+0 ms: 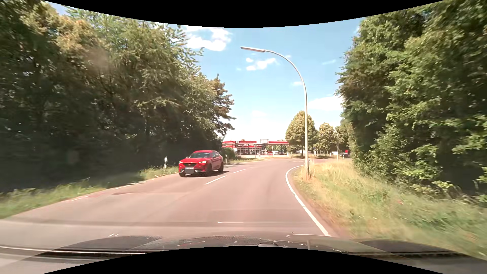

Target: Follow the waypoints while adhering to traffic rules and regulations

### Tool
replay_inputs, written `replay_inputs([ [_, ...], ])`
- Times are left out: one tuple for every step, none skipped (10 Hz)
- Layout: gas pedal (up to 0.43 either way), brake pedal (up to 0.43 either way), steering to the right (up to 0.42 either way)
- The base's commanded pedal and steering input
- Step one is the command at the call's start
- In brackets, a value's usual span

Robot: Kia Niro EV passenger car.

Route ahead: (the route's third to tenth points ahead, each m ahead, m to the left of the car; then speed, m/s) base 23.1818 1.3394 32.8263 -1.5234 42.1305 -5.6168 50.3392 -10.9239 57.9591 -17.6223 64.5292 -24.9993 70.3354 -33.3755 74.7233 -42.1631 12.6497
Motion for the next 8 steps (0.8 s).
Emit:
replay_inputs([
  [0.157, 0.000, 0.039],
  [0.157, 0.000, 0.038],
  [0.157, 0.000, 0.041],
  [0.157, 0.000, 0.043],
  [0.157, 0.000, 0.043],
  [0.157, 0.000, 0.043],
  [0.150, 0.000, 0.044],
  [0.150, 0.000, 0.047],
])
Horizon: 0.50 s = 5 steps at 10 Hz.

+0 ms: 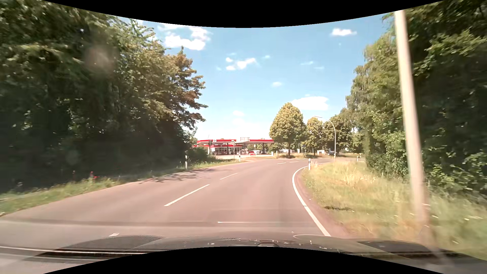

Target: Follow the waypoints while adhering to traffic rules and regulations

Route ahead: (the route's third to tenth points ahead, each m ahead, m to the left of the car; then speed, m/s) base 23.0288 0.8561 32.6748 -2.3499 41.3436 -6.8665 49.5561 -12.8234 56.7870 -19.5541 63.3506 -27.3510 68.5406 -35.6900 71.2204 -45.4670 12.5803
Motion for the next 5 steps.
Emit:
replay_inputs([
  [0.150, 0.000, 0.050],
  [0.150, 0.000, 0.052],
  [0.150, 0.000, 0.053],
  [0.150, 0.000, 0.054],
  [0.150, 0.000, 0.055],
])
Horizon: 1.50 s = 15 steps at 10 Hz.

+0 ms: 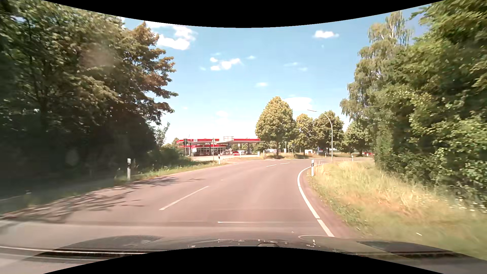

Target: Follow the waypoints while adhering to traffic rules and regulations

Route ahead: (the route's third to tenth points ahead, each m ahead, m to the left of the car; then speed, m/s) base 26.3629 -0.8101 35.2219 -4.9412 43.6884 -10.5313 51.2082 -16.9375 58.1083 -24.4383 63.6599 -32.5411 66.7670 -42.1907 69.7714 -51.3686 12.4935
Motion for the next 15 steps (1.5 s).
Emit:
replay_inputs([
  [0.138, 0.000, 0.061],
  [0.138, 0.000, 0.061],
  [0.138, 0.000, 0.061],
  [0.138, 0.000, 0.060],
  [0.138, 0.000, 0.060],
  [0.138, 0.000, 0.060],
  [0.138, 0.000, 0.062],
  [0.138, 0.000, 0.064],
  [0.138, 0.000, 0.064],
  [0.130, 0.000, 0.064],
  [0.130, 0.000, 0.063],
  [0.130, 0.000, 0.064],
  [0.130, 0.000, 0.064],
  [0.130, 0.000, 0.064],
  [0.130, 0.000, 0.064],
])
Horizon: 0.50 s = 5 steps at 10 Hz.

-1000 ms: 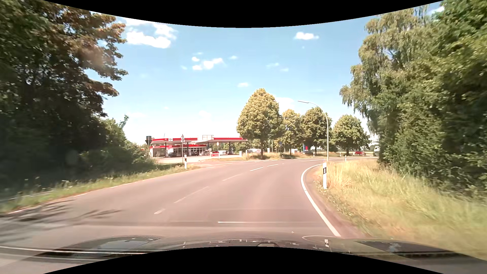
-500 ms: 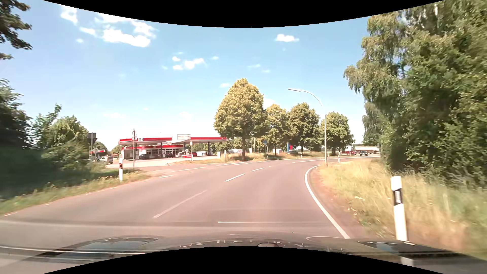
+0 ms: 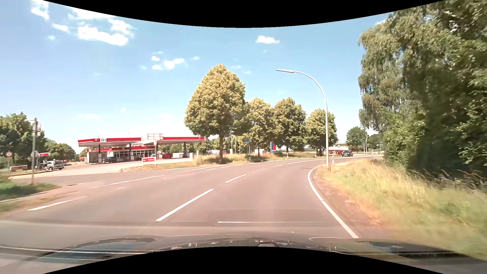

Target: Follow the waypoints while adhering to traffic rules and regulations

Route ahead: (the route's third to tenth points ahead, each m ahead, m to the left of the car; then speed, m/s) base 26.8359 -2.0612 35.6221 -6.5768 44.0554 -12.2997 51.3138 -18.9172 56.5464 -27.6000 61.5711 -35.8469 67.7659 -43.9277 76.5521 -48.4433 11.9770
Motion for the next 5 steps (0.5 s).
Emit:
replay_inputs([
  [0.118, 0.000, 0.064],
  [0.118, 0.000, 0.066],
  [0.110, 0.000, 0.068],
  [0.110, 0.000, 0.069],
  [0.110, 0.000, 0.069],
])
